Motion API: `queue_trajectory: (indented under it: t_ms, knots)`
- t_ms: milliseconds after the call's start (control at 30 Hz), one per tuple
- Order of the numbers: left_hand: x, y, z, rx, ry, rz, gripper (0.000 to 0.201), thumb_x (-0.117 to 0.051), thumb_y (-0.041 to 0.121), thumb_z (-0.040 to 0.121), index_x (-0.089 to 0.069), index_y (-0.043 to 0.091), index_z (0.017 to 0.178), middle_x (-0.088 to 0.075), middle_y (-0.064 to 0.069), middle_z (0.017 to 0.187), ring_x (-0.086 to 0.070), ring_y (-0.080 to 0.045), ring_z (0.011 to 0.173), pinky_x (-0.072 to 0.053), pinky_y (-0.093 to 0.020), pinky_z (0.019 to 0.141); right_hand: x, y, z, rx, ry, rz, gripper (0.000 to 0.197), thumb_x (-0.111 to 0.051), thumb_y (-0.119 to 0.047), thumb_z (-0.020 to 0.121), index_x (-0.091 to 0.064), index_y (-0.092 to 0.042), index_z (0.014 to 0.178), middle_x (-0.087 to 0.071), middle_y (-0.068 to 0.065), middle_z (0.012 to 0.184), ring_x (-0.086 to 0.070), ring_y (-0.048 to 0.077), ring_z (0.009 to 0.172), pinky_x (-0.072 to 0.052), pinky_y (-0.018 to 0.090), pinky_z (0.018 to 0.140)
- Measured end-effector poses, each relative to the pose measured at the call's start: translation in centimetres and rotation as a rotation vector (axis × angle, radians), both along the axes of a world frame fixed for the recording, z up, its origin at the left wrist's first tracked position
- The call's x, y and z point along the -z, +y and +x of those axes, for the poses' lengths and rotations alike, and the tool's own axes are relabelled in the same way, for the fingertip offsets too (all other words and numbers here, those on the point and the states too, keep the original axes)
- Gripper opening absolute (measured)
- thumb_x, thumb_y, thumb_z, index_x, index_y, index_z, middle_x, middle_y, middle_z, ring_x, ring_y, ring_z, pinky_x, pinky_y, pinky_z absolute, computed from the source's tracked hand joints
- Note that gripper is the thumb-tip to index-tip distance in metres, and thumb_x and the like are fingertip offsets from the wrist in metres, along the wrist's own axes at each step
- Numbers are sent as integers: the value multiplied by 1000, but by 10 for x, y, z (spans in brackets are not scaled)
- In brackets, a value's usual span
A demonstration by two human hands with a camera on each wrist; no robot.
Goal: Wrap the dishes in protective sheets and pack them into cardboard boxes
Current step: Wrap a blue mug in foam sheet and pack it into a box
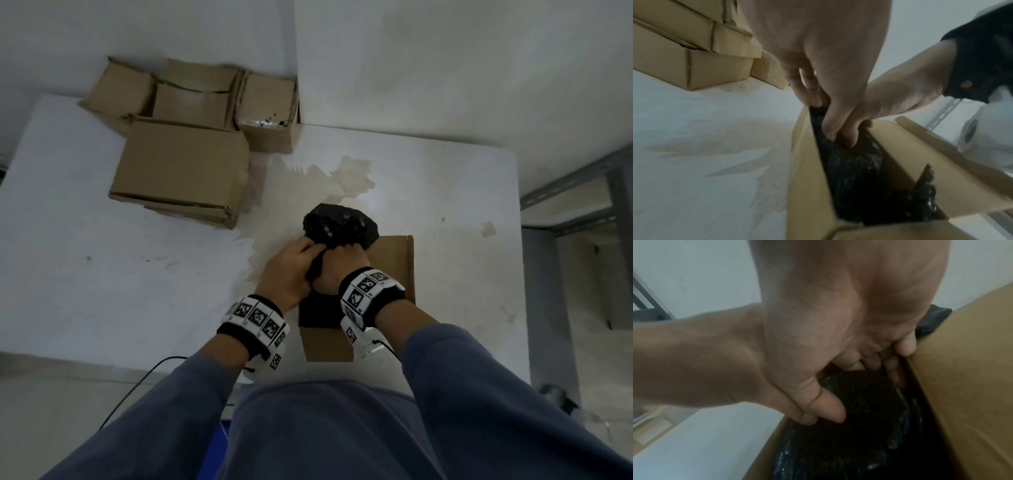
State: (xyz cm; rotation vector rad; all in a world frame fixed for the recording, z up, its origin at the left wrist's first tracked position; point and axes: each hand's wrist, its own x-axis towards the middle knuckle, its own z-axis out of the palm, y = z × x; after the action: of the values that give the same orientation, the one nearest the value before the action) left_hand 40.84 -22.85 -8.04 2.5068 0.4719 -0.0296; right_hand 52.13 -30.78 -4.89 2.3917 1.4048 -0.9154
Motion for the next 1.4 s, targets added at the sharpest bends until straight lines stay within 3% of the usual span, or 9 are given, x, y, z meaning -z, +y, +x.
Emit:
queue_trajectory:
  t_ms: [100,200,367,533,667,867,1033,1200,1400]
  knots:
    - [-2,4,2,120,40,120,80,-75,9,68,-47,17,143,-46,-2,142,-48,-27,114,-52,-38,78,1,-4,0,-6,-7,-4,58,-49,-48,92,-49,-11,136,-58,11,128,-52,28,120,-35,39,104]
    - [-9,8,13,201,182,258,88,-73,26,71,-36,15,150,-38,-3,152,-46,-28,120,-41,-40,83,-6,-9,-2,79,69,48,47,-54,-31,94,-51,-5,133,-54,18,128,-52,32,115,-43,40,100]
    - [-6,12,26,173,66,119,62,-65,8,72,-55,5,134,-57,-13,124,-59,-34,98,-48,-40,79,-21,-17,0,311,153,299,28,-53,-8,90,-55,0,117,-54,19,113,-52,35,105,-47,38,88]
    - [9,7,14,177,-1,192,52,-64,17,75,-61,10,126,-62,-7,112,-60,-26,96,-44,-35,93,-22,-13,3,312,232,236,34,-55,-14,91,-53,-1,123,-54,18,119,-55,33,108,-45,35,88]
    - [8,7,10,175,41,277,38,-62,23,76,-64,17,113,-64,0,101,-58,-24,97,-37,-39,85,-11,-11,-4,295,257,132,47,-60,-20,86,-47,-5,128,-50,16,122,-56,32,103,-49,37,79]
    - [1,21,2,201,48,337,56,-72,16,63,-61,22,117,-62,6,112,-51,-23,96,-26,-37,73,-13,12,7,276,427,-114,24,-60,-32,86,-60,-13,100,-60,6,88,-57,19,73,-42,25,56]
    - [-6,18,19,251,229,315,49,-63,26,74,-56,23,123,-64,5,109,-57,-25,94,-27,-38,76,-10,7,2,206,405,-151,30,-61,-25,89,-55,-9,114,-57,14,108,-57,26,87,-47,32,69]
    - [1,24,28,247,418,101,49,-60,43,84,-50,22,127,-63,2,118,-65,-26,93,-52,-36,75,-20,-6,3,291,279,0,39,-60,-19,91,-52,-3,126,-45,18,130,-52,34,114,-46,36,90]
    - [0,27,20,162,228,41,37,-72,37,77,-60,19,107,-67,-1,102,-67,-28,86,-52,-36,66,-14,5,0,296,234,-16,66,-66,-24,87,-35,0,141,-43,21,136,-49,34,124,-46,37,97]
